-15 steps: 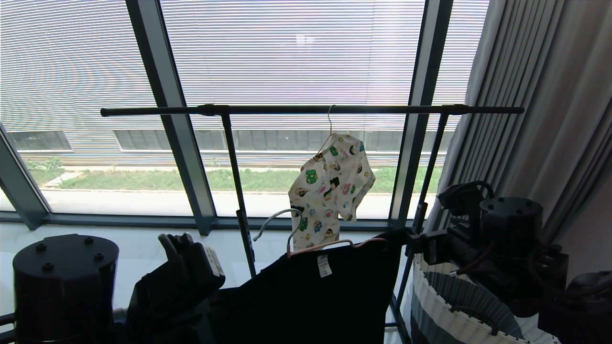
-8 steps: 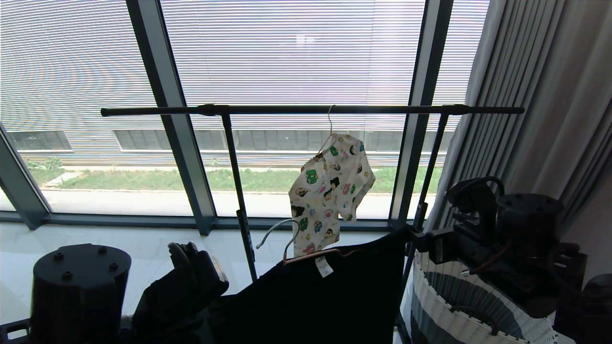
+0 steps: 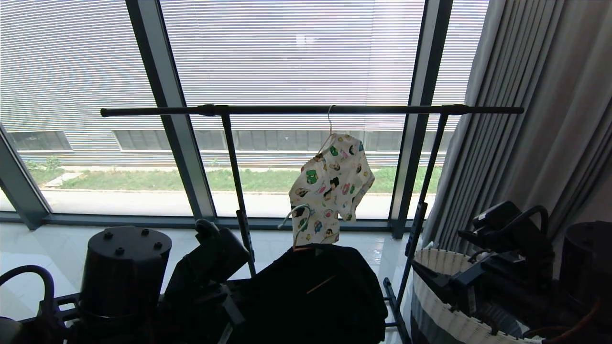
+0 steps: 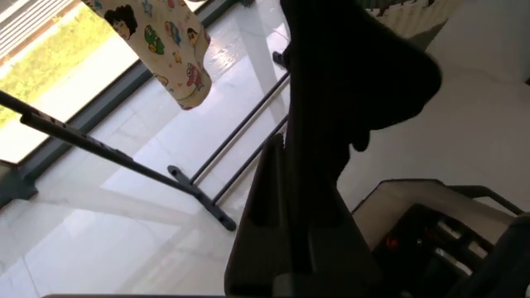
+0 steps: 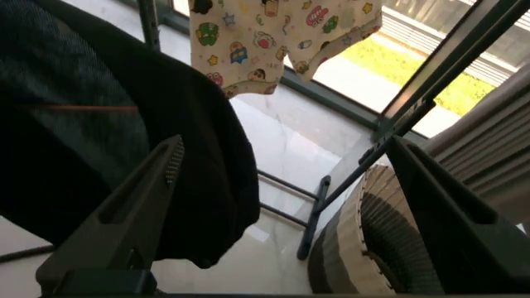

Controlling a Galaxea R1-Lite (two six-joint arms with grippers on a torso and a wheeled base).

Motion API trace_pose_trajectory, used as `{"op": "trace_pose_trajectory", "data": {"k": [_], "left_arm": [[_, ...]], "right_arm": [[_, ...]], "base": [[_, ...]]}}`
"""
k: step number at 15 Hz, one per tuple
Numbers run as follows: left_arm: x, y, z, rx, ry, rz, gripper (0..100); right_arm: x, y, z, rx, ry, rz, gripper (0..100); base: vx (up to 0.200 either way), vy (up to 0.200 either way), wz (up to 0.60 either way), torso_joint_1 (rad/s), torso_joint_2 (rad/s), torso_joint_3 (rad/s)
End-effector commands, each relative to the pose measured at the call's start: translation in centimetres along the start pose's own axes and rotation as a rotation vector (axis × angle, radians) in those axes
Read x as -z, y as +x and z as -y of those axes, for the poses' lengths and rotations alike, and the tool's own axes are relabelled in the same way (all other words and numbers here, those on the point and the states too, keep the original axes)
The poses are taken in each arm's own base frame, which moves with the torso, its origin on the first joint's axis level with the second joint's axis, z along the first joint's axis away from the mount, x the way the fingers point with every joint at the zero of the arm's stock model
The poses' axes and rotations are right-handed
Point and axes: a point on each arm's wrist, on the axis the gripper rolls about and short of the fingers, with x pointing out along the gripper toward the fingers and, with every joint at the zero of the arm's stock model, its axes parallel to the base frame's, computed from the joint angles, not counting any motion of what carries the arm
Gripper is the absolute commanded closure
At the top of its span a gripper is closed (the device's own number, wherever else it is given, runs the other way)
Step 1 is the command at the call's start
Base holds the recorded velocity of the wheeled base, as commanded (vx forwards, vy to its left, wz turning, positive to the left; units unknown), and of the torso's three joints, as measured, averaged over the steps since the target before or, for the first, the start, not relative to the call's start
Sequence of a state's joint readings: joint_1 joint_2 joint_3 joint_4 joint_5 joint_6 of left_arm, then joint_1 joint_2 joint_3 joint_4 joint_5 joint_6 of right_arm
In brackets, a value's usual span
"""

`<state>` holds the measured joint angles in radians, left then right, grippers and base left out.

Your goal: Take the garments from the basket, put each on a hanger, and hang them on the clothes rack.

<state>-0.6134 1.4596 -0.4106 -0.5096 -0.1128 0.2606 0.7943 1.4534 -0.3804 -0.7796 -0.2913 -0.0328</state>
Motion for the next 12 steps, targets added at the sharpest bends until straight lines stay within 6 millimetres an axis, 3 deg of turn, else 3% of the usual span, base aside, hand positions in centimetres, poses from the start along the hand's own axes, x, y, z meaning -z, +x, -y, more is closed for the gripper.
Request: {"op": "trace_pose_trajectory", "data": {"k": [1, 5, 8, 12], "left_arm": [[-0.4, -1.4, 0.6, 0.046, -0.010, 0.064, 100], [-0.6, -1.9, 0.7, 0.052, -0.008, 0.087, 100], [-1.1, -2.4, 1.5, 0.148, 0.023, 0.132, 100], [-1.4, -2.4, 3.2, 0.226, 0.162, 0.157, 100]], "right_arm": [[0.3, 0.9, 1.7, 0.061, -0.003, -0.025, 0], [0.1, 0.4, 2.3, -0.005, -0.076, -0.001, 0], [-0.2, -0.4, 2.0, -0.198, -0.229, 0.007, 0], [-2.9, -0.7, 1.7, -0.418, -0.414, 0.003, 0]], "base": [[0.000, 0.000, 0.00, 0.000, 0.00, 0.000], [0.000, 0.000, 0.00, 0.000, 0.00, 0.000], [0.000, 0.000, 0.00, 0.000, 0.00, 0.000], [0.000, 0.000, 0.00, 0.000, 0.00, 0.000]]}}
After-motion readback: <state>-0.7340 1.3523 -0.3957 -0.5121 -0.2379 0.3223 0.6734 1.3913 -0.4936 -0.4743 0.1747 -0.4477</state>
